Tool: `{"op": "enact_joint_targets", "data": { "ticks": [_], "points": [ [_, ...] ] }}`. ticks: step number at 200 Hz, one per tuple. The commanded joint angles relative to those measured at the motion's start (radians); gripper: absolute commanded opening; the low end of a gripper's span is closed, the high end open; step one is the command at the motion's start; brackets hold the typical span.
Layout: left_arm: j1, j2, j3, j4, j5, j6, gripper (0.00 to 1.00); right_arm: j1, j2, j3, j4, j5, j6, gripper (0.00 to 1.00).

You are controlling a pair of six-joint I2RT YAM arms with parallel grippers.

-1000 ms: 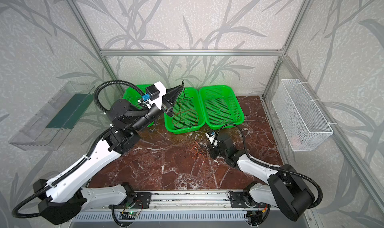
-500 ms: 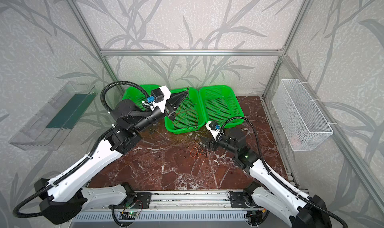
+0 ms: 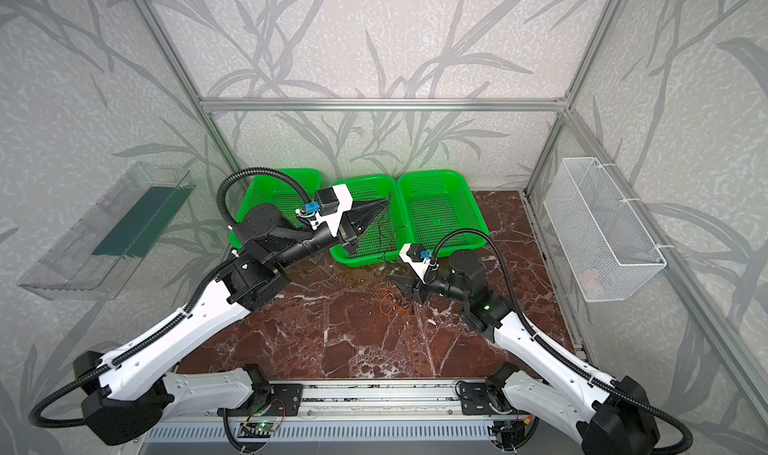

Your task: Untangle the cables

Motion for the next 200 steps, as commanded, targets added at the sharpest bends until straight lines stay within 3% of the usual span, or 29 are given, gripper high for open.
{"op": "enact_joint_targets", "data": {
  "ticks": [1,30,62,83,123,166,200],
  "points": [
    [-0.003,-0.009,-0.011,0.019,0.017,-0.009,0.0,0.007,0.005,0.008,0.04,-0.029,-0.009,0.48],
    [-0.003,-0.008,-0.015,0.02,0.011,-0.004,0.0,0.007,0.003,0.005,0.047,-0.03,-0.011,0.39],
    [-0.004,-0.01,-0.015,0.022,0.004,0.001,0.0,0.007,-0.013,-0.01,0.035,-0.026,-0.011,0.21],
    [-0.003,-0.021,-0.011,0.014,-0.019,0.02,0.0,0.007,-0.041,-0.034,0.032,-0.014,-0.001,0.17],
    [-0.001,-0.042,0.02,-0.011,-0.064,0.062,0.0,0.006,-0.065,-0.103,0.001,0.017,-0.001,0.16],
    [-0.001,-0.026,0.059,-0.031,0.029,0.013,0.0,0.007,-0.069,-0.168,0.078,0.009,0.019,0.2],
    [-0.001,-0.027,0.039,-0.021,0.056,-0.008,0.0,0.007,-0.077,-0.15,0.033,0.027,-0.011,0.26]
  ]
}}
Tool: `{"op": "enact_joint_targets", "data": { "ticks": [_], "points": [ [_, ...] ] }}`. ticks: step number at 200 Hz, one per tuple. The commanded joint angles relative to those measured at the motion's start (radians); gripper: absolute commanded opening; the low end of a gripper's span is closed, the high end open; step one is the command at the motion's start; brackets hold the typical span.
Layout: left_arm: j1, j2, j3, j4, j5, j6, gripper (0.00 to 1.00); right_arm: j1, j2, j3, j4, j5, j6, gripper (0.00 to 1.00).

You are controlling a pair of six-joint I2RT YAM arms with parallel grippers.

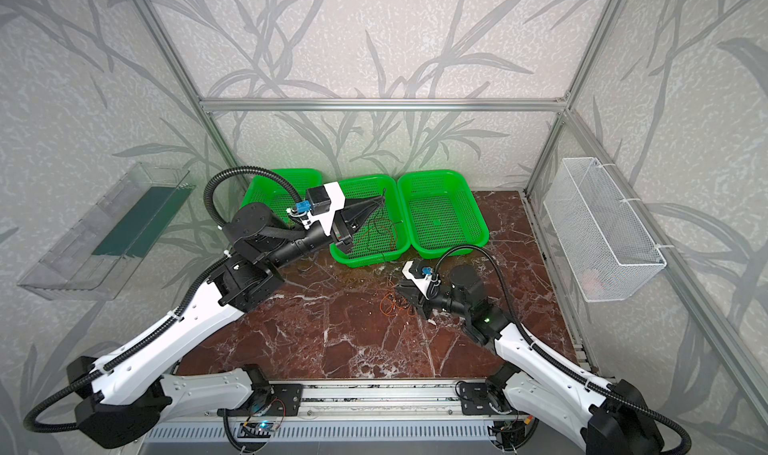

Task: Untangle the cables
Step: 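Hold the black wire stretched over the middle basket with both grippers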

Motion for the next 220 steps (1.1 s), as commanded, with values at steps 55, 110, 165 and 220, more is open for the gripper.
{"op": "enact_joint_targets", "data": {
  "ticks": [55,110,165,220],
  "points": [
    [0.0,-0.015,0.021,-0.021,0.089,-0.021,0.0,0.004,-0.074,-0.023,-0.001,0.255,-0.058,0.52],
    [0.0,0.008,0.04,-0.015,0.172,-0.064,0.0,-0.057,-0.031,-0.005,-0.024,0.367,-0.207,0.56],
    [-0.008,0.025,0.051,0.001,0.243,-0.121,0.0,-0.08,-0.001,-0.078,0.16,0.292,-0.283,0.6],
    [-0.011,0.031,0.051,-0.005,0.268,-0.13,0.0,-0.079,0.022,-0.033,0.167,0.201,-0.342,0.62]
  ]
}}
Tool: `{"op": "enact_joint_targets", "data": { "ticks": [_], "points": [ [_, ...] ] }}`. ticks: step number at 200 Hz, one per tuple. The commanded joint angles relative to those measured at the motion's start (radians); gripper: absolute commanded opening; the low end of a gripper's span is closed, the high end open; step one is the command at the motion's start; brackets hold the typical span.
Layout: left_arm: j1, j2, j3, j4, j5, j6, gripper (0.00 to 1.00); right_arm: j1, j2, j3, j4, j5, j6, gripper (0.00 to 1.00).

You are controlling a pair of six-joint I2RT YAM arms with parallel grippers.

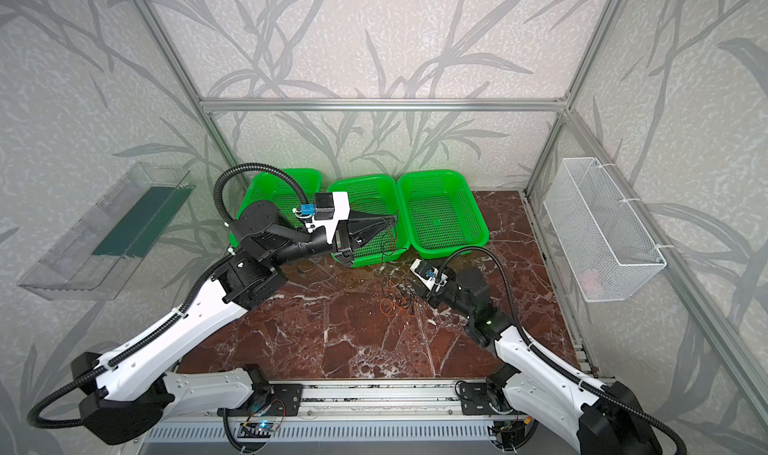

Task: Untangle the cables
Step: 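Hold the black wire stretched over the middle basket with both grippers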

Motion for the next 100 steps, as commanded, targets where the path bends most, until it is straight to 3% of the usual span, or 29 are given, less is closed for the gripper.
{"op": "enact_joint_targets", "data": {
  "ticks": [1,100],
  "points": [
    [-0.004,0.009,0.034,0.018,0.04,-0.02,0.0,-0.001,0.019,0.048,0.035,-0.039,-0.052,0.62],
    [-0.01,0.037,0.038,0.042,0.075,-0.05,0.0,-0.002,0.027,0.094,0.037,-0.162,-0.134,0.59]
  ]
}}
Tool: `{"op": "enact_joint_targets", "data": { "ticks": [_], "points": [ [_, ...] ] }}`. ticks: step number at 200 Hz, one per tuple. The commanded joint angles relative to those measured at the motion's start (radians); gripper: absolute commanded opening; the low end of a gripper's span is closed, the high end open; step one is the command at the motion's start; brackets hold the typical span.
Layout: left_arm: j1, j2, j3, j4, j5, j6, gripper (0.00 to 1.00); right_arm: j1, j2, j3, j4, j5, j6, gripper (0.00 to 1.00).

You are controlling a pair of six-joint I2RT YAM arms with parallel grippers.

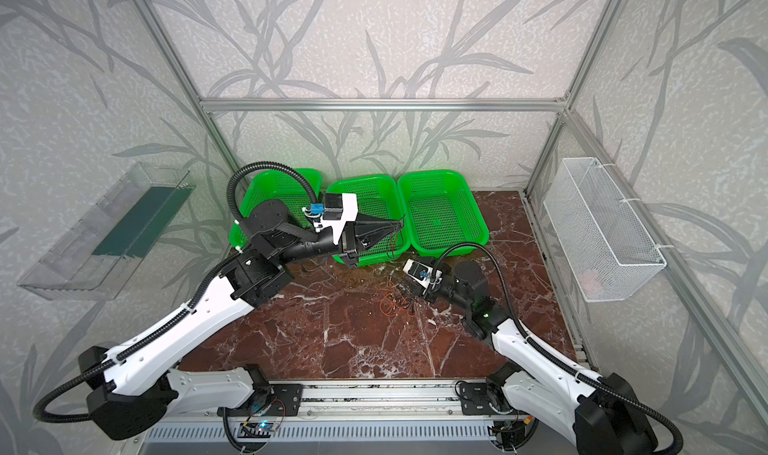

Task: Untangle the cables
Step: 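Hold the black wire stretched over the middle basket with both grippers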

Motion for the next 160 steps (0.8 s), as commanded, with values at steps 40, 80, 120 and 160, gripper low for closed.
{"op": "enact_joint_targets", "data": {
  "ticks": [40,80,120,160],
  "points": [
    [-0.009,0.003,0.04,0.04,0.025,-0.02,0.0,0.009,-0.063,0.003,0.057,-0.149,-0.008,0.54],
    [-0.009,0.004,0.04,0.035,0.024,-0.017,0.0,0.052,-0.083,0.029,-0.031,-0.192,-0.072,0.5],
    [-0.009,0.005,0.042,0.034,0.017,-0.012,0.0,0.062,-0.086,0.036,-0.07,-0.199,-0.095,0.48],
    [-0.009,0.009,0.042,0.034,0.016,-0.012,0.0,0.078,-0.104,0.034,-0.084,-0.185,-0.11,0.42]
  ]
}}
